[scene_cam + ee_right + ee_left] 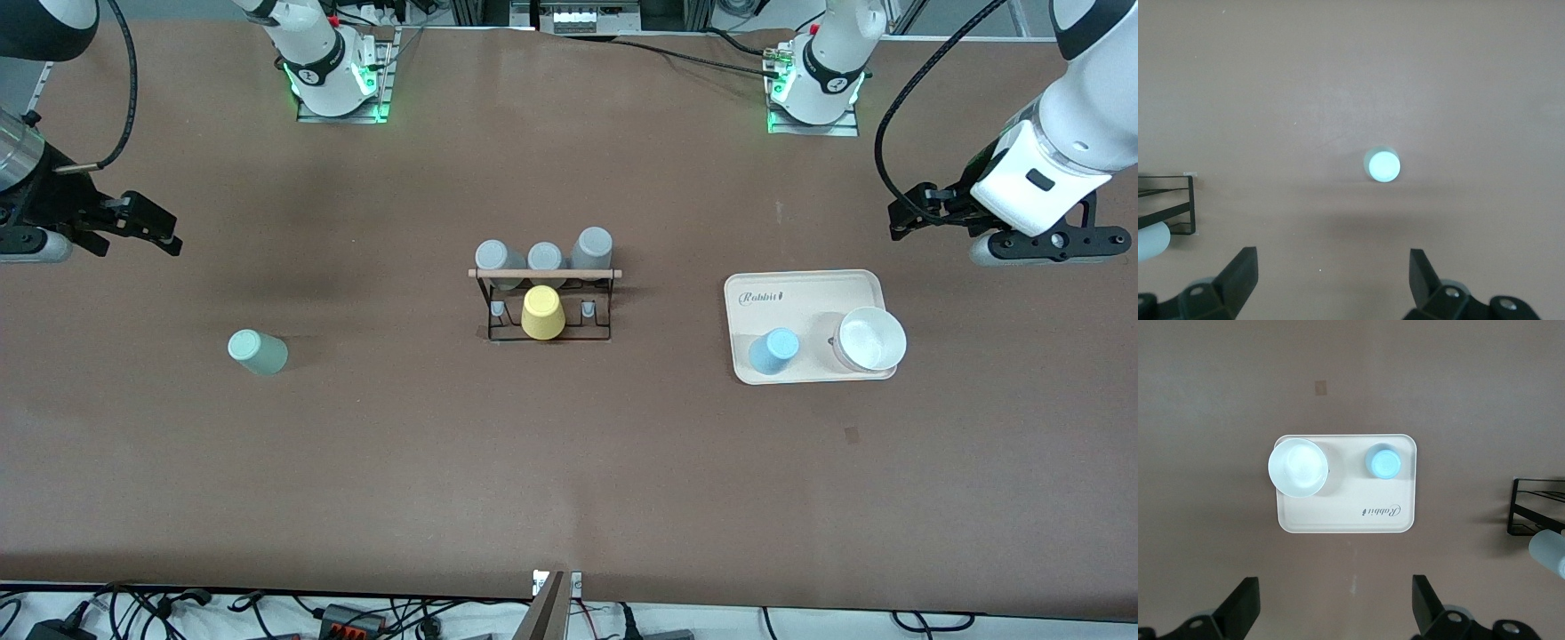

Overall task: Hang scattered cups on rack with three cups
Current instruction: 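Reach the left gripper to the blue cup while the right gripper advances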

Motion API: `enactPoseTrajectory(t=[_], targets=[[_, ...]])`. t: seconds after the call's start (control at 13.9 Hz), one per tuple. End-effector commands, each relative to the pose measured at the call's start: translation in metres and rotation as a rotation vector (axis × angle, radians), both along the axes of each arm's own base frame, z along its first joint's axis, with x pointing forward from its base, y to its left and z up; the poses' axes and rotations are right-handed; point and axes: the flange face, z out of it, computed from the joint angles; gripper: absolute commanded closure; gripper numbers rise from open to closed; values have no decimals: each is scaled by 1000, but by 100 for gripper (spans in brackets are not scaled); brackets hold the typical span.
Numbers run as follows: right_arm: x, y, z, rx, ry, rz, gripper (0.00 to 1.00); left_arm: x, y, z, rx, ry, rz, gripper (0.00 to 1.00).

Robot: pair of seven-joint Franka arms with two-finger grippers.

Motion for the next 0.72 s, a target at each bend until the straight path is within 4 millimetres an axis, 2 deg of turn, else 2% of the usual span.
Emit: enactPoseTrajectory(t=[0.0, 0.22, 0.43, 0.5, 0.65], targets=[[-1, -6, 3, 3, 31, -30, 0, -7, 2, 5, 26, -5, 0, 0], [1, -8, 4, -2, 31, -16, 0, -6, 2, 6, 24, -8, -1, 0], [-3, -4, 8, -29, 47, 17, 0, 0, -3, -5, 25, -1, -12, 0], [-5, -3, 3, -32, 82, 22, 0, 9, -3, -24, 26, 32, -13, 0], [0, -3, 2, -33, 58, 22, 0, 27, -4, -50, 9, 30, -13, 0]])
